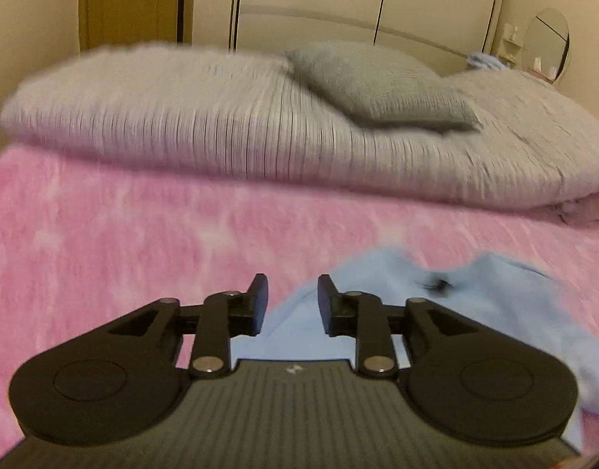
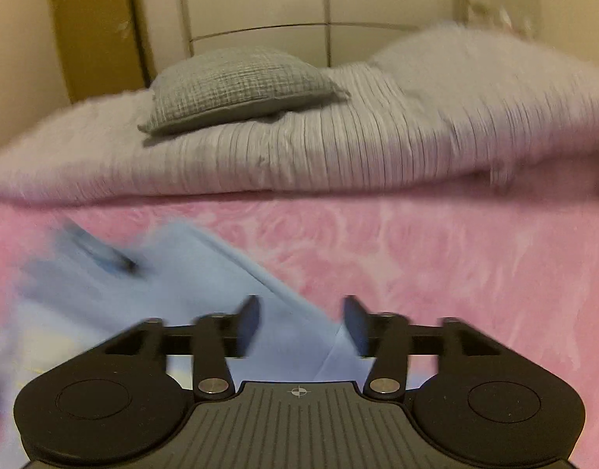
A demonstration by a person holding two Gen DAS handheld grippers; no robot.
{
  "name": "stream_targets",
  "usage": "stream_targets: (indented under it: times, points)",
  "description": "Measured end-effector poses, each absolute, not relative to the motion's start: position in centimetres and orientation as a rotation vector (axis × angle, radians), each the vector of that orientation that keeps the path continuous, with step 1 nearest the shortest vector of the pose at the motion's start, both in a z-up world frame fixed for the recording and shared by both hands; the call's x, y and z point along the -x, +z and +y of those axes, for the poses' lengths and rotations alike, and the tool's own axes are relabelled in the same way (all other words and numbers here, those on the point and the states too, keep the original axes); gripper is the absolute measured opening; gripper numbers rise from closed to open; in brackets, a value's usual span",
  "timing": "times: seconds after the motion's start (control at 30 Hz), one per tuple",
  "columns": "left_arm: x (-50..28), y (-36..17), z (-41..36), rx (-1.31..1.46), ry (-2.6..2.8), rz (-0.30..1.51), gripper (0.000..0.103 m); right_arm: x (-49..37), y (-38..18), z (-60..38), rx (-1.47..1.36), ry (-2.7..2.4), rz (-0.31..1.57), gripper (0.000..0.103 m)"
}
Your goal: Fold clothes
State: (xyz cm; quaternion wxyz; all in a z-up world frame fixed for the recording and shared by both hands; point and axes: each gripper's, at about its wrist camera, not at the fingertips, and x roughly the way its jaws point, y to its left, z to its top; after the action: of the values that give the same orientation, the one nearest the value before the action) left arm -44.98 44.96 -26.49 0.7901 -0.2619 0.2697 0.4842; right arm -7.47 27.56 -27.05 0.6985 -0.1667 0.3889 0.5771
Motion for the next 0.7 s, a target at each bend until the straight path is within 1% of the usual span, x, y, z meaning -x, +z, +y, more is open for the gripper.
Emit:
stream_targets:
  times: [0.1, 0.2, 0.3, 0.4, 0.53, 0.57, 0.6, 0.63, 0.7]
  points:
    - [47.7, -29.2, 41.7, 0.747, 0.973, 0.652, 0.023, 7.3, -27.4, 26.1, 0.271, 1.242, 1.021, 0.058]
    - [50.9, -32.2, 36.6, 0.927, 0.949, 0.732, 0.022, 9.7, -29.5, 19.3, 0.173, 1.158, 1.288, 0.057]
    - [53.5, -33.9, 31.8, 1.068, 0.977, 0.775, 0.022, 12.7, -31.5, 13.3, 0.131, 1.059, 1.497, 0.057]
    - [54.8, -34.3, 28.4, 1.165, 0.997, 0.768, 0.022, 15.5, -33.1, 9.1, 0.133, 0.985, 1.606, 0.057]
    - [54.9, -34.7, 27.1, 1.218, 0.978, 0.743, 0.022, 16.9, -35.0, 7.5, 0.103, 0.936, 1.650, 0.057]
    - [54.6, -34.8, 27.1, 1.215, 0.973, 0.747, 0.022, 17.1, -35.0, 7.5, 0.089, 0.946, 1.629, 0.051]
    - [54.5, -34.8, 26.9, 1.209, 0.969, 0.751, 0.022, 17.3, -34.9, 7.5, 0.080, 0.960, 1.609, 0.014]
    - [54.4, -34.8, 27.1, 1.204, 0.964, 0.749, 0.022, 17.4, -34.5, 7.7, 0.075, 0.977, 1.590, 0.007]
    - [54.3, -34.5, 27.2, 1.195, 0.952, 0.734, 0.022, 17.4, -32.8, 7.9, 0.081, 1.046, 1.514, 0.006]
